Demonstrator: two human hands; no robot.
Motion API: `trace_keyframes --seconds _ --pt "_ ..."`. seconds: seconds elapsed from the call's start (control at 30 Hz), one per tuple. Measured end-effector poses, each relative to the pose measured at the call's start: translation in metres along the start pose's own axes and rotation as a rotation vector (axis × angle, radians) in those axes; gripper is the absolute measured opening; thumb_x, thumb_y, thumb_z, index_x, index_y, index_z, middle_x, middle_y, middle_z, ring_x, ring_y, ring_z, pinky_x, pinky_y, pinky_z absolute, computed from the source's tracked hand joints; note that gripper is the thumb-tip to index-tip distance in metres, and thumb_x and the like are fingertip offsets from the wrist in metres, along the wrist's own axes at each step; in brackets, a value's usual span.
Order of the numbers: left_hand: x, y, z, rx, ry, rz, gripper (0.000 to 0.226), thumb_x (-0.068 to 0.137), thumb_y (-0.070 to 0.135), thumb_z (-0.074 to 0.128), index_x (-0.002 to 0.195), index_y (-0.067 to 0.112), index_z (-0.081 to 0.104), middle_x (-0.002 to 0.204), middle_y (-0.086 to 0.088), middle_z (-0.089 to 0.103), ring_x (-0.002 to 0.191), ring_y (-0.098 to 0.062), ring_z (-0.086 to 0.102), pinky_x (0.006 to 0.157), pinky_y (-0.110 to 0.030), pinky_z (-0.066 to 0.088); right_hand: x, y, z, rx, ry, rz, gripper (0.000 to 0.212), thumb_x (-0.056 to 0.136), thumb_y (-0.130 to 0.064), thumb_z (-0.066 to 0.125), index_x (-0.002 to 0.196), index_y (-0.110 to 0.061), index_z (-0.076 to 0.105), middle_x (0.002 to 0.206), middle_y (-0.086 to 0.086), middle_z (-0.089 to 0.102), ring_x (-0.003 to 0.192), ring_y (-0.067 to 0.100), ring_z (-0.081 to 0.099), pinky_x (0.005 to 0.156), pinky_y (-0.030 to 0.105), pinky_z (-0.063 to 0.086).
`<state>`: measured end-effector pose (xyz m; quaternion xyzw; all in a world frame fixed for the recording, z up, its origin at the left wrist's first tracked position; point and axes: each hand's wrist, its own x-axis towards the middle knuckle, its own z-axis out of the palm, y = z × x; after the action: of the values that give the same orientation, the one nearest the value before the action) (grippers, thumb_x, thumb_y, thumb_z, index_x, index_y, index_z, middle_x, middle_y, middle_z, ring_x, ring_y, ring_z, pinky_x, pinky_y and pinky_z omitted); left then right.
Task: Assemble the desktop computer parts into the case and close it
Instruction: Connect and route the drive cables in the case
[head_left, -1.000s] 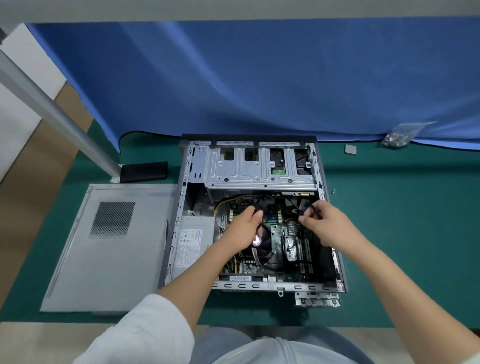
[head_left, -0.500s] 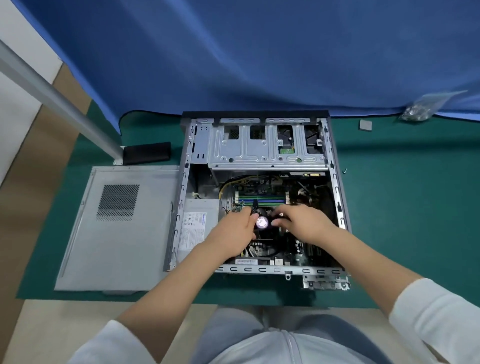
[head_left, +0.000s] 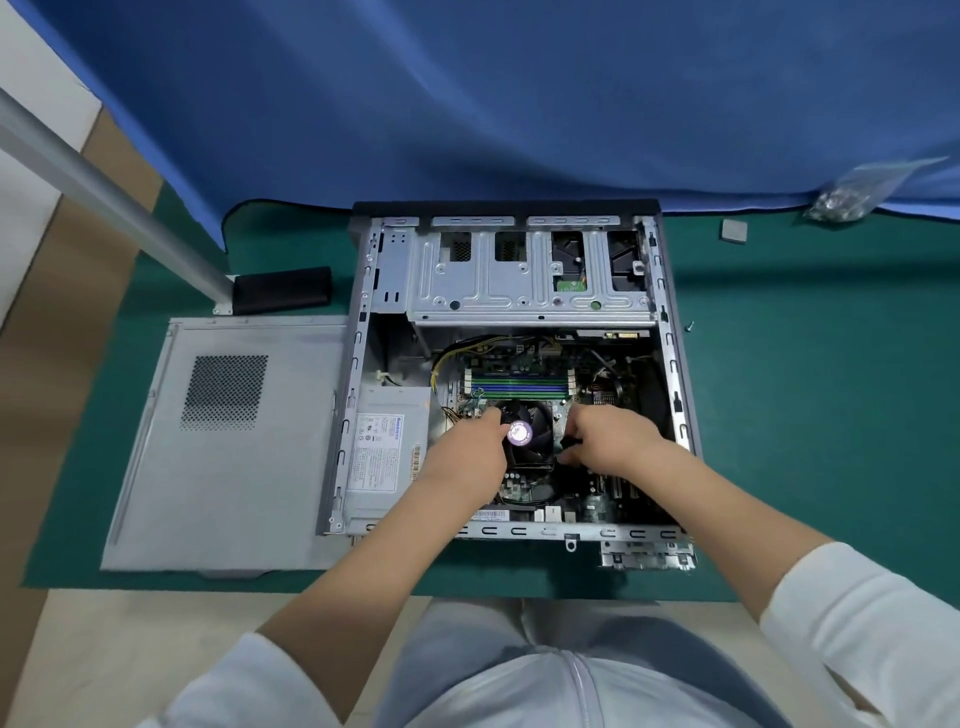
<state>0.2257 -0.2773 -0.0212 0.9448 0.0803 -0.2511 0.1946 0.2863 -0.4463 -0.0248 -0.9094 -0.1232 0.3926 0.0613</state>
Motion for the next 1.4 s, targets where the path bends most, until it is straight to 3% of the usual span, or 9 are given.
trace_keyframes --seconds 0.2,0.4,0.57,0.7,0.87,1.07,1.17,1.27,1.4 --pt "0.007 0.005 -0.014 0.171 -0.12 0.105 0.017 0.103 0.02 0.034 0.11 0.009 0.046 0.099 -0.015 0.062 0.079 -0.029 0.051 0.064 -0.034 0.038 0.003 -0.017 -0.011 -0.15 -0.106 -0.042 0.033 0.087 -0.034 0.065 0.111 -0.013 0.056 0.111 0.003 0.06 0.102 0.025 0.058 0.074 0.031 0.045" --pt "0.003 0.006 -0.015 0.2 -0.162 0.168 0.017 0.104 0.023 0.033 0.103 0.011 0.046 0.096 -0.016 0.061 0.076 -0.028 0.048 0.063 -0.035 0.04 0.004 -0.022 -0.007 -0.24 -0.128 -0.034 0.029 0.09 -0.027 0.061 0.116 -0.013 0.055 0.113 0.004 0.06 0.103 0.025 0.059 0.072 0.031 0.044" --pt "-0.003 -0.002 -0.015 0.071 -0.205 0.148 0.014 0.102 0.021 0.036 0.091 0.012 0.037 0.099 -0.018 0.062 0.085 -0.029 0.057 0.072 -0.042 0.048 0.002 -0.008 -0.003 -0.048 -0.147 0.002 0.033 0.088 -0.031 0.065 0.116 -0.015 0.056 0.115 0.003 0.06 0.104 0.024 0.058 0.08 0.032 0.049" --pt "-0.001 -0.003 -0.016 -0.037 -0.225 0.109 0.014 0.102 0.02 0.035 0.091 0.012 0.037 0.109 -0.018 0.063 0.104 -0.029 0.06 0.083 -0.049 0.05 0.0 -0.007 0.008 -0.096 -0.064 0.007 0.024 0.088 -0.034 0.061 0.107 -0.02 0.056 0.11 0.0 0.061 0.1 0.025 0.058 0.072 0.03 0.042" --pt "-0.004 0.001 -0.015 -0.057 -0.124 0.085 0.012 0.103 0.019 0.029 0.097 0.012 0.038 0.121 -0.014 0.063 0.106 -0.028 0.061 0.079 -0.045 0.052 -0.01 -0.005 0.023 -0.154 0.12 -0.044 0.019 0.09 -0.019 0.056 0.109 -0.016 0.055 0.12 0.004 0.051 0.093 0.029 0.06 0.062 0.03 0.04" --pt "-0.013 -0.005 -0.024 -0.125 -0.025 0.119 0.024 0.103 0.031 0.029 0.095 0.015 0.044 0.084 -0.003 0.07 0.063 -0.017 0.058 0.066 -0.039 0.052 -0.039 0.006 0.02 0.276 0.406 -0.1 0.017 0.094 -0.028 0.058 0.105 -0.016 0.056 0.096 -0.005 0.047 0.074 0.018 0.052 0.061 0.028 0.039" --pt "-0.02 -0.013 -0.036 -0.345 -0.119 0.135 0.03 0.103 0.037 0.03 0.087 0.02 0.049 0.068 0.002 0.069 0.052 -0.014 0.052 0.056 -0.032 0.047 -0.057 0.013 0.006 0.421 0.346 -0.025 0.034 0.094 -0.035 0.057 0.122 -0.016 0.052 0.096 -0.002 0.057 0.077 0.013 0.055 0.059 0.021 0.039" --pt "-0.021 -0.025 -0.049 -0.518 0.007 0.133 0.029 0.101 0.04 0.033 0.085 0.026 0.052 0.06 0.009 0.066 0.053 -0.032 0.056 0.055 -0.039 0.051 -0.068 0.018 -0.012 0.692 0.323 0.086 0.05 0.096 -0.039 0.051 0.137 -0.012 0.042 0.11 0.004 0.061 0.088 0.018 0.056 0.066 0.023 0.038" --pt "-0.009 -0.03 -0.054 -0.483 0.278 0.132 0.027 0.1 0.04 0.03 0.091 0.025 0.05 0.059 0.001 0.065 0.045 -0.019 0.055 0.047 -0.043 0.051 -0.074 0.03 -0.039 1.011 0.039 0.162 0.027 0.102 -0.025 0.043 0.114 -0.004 0.054 0.055 -0.004 0.034 0.044 0.008 0.026 0.039 0.021 0.022"
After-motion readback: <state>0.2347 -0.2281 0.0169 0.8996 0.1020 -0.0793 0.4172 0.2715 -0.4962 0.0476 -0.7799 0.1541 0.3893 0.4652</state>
